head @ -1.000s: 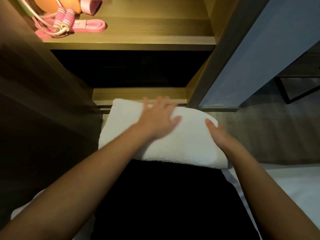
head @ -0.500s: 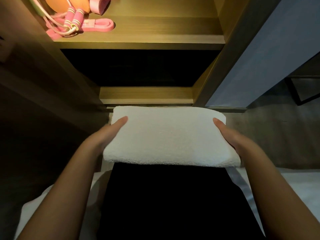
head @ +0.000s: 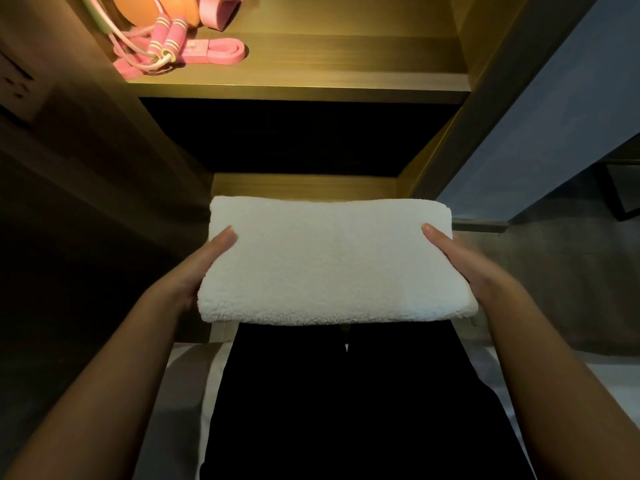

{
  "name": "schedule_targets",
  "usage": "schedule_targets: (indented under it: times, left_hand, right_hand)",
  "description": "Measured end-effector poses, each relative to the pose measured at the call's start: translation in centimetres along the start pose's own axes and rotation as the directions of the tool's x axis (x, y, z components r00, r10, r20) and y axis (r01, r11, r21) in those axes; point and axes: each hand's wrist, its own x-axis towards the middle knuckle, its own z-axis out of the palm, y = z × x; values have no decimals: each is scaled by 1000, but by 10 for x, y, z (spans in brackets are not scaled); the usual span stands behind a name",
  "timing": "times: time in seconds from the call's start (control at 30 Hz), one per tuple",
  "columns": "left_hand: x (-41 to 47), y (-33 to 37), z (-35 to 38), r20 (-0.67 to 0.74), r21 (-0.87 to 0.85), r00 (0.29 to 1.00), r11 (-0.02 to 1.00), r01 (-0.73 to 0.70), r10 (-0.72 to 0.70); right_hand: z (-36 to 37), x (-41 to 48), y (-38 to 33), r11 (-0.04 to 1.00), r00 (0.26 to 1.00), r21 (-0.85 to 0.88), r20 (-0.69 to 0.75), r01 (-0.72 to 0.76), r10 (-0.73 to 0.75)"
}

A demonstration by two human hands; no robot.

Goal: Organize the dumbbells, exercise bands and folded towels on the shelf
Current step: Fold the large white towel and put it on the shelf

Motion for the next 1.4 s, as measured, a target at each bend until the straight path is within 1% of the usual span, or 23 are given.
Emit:
schedule_targets:
  times: [0.07,0.13,0.2,0.3,0.37,0.43,0.5,0.57,0.7,0.77,0.8,0.87,0.93,0.97,1.1,1.17,1.2,1.23,1.27,1.3,1.33,1.37,1.4]
  left_hand:
    - [1,0,0,-24,7,999,1000,24,-24]
    - [2,1,4,-9,31,999,999,-34,34]
    - [5,-1,12,-46,21,997,998,-58,59]
    - [11,-2,16,-95,-7,995,1000,21,-21]
    - [13,4,10,-85,25,991,994,109,-106]
    - [15,12,2,-86,108,977,973,204,-195]
    - [16,21,1,-106,153,975,966,210,-195]
    - [20,27,7,-118,136,977,972,192,-177]
    - [23,28,22,-87,19,982,986,168,-166]
    - [25,27,20,-71,10,990,993,119,-118]
    - [28,26,16,-76,23,993,996,91,-89]
    - [58,11,-7,-87,92,995,994,56,-48]
    - [99,-11,-36,-106,154,994,987,52,-36]
    - [100,-14,-38,-111,174,993,982,67,-48]
    - [50,10,3,-142,198,985,972,125,-98]
    - [48,15,11,-176,282,979,948,150,-102]
    - [46,21,15,-208,365,976,922,133,-58]
    - [43,27,20,-244,458,969,884,93,25]
    - [37,34,26,-265,576,954,817,41,139]
    - [29,38,35,-259,709,927,705,-9,272]
    - [19,40,47,-209,836,889,546,-54,407]
    - [8,40,63,-111,921,849,374,-107,517]
    - [-4,37,81,-2,955,820,244,-168,573]
  right_hand:
    - [-2,1,1,999,1000,32,10,13,-13]
    - [-5,0,5,997,999,57,-5,52,-52]
    - [-5,-3,9,994,994,55,-60,99,-96]
    - [-3,-4,17,991,984,42,-137,125,-118]
    - [-6,-3,17,990,985,8,-103,138,-137]
    - [-12,-3,9,993,994,-52,-21,107,-108]
    - [-18,0,-2,991,997,-122,59,50,-43]
    - [-19,5,-13,986,996,-169,84,-4,18]
    - [-7,11,-25,980,997,-188,-49,-61,53]
    - [-4,15,-24,984,995,-180,-96,-18,0]
    - [-2,16,-23,985,994,-170,-102,16,-33]
    - [-2,19,-18,996,990,-82,-131,40,-51]
    - [-3,19,-11,1000,987,-5,-158,7,-8]
    - [-4,18,-7,1000,987,-4,-159,-20,19]
    - [-10,10,-2,983,984,-133,-139,-129,110]
    - [-11,10,-9,965,983,-217,-140,-146,118]
    - [-10,12,-14,953,983,-275,-164,-125,82]
    - [-6,13,-20,929,977,-360,-214,-80,1]
    - [-1,14,-25,881,957,-472,-263,-18,-122]
    - [6,12,-29,803,924,-595,-286,36,-253]
    - [18,8,-33,703,888,-708,-276,71,-368]
    - [31,1,-35,596,860,-797,-234,97,-454]
    - [46,-7,-34,506,850,-853,-169,128,-500]
